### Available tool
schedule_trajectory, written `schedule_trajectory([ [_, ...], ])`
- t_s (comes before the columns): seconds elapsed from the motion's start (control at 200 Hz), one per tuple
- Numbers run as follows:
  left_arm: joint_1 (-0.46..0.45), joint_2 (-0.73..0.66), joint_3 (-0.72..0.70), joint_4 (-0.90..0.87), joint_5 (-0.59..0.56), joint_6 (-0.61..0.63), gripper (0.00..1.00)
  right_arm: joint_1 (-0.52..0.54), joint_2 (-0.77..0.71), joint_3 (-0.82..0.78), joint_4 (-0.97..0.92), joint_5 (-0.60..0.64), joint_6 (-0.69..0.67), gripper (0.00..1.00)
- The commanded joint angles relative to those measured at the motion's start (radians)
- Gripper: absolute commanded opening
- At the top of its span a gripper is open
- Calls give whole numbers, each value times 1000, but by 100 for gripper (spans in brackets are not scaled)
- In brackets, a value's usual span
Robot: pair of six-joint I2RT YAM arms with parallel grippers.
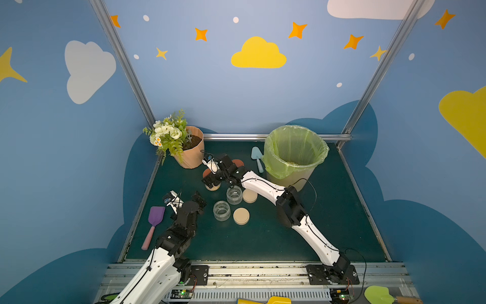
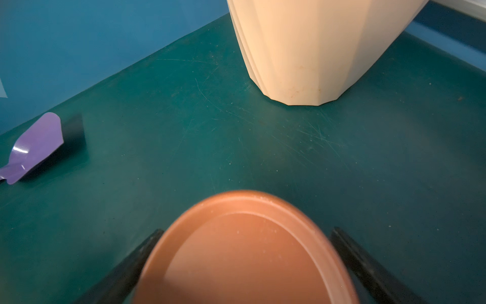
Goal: Empty expired oatmeal from jars
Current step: Pick up the jar from the center of the board.
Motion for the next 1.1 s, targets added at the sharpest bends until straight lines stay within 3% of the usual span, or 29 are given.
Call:
schedule_trajectory([
  [0.0,5,-15,-8,-22,-4,9,100,-4,31,15,-2,-9,-3,90],
  [0.29,6,-50,-25,-14,7,25,100,-1,13,-13,66,-9,-18,67],
  [0.476,8,-104,-32,12,47,95,100,-2,-71,-3,36,-83,22,49],
  [0.626,9,-136,-13,44,143,200,100,-4,-211,-48,-2,-121,75,47],
  [0.916,8,-88,105,84,274,323,100,-9,-417,-113,-133,-174,90,44],
  [1.091,7,-39,194,122,409,419,100,-32,-508,-121,-227,-209,115,43],
])
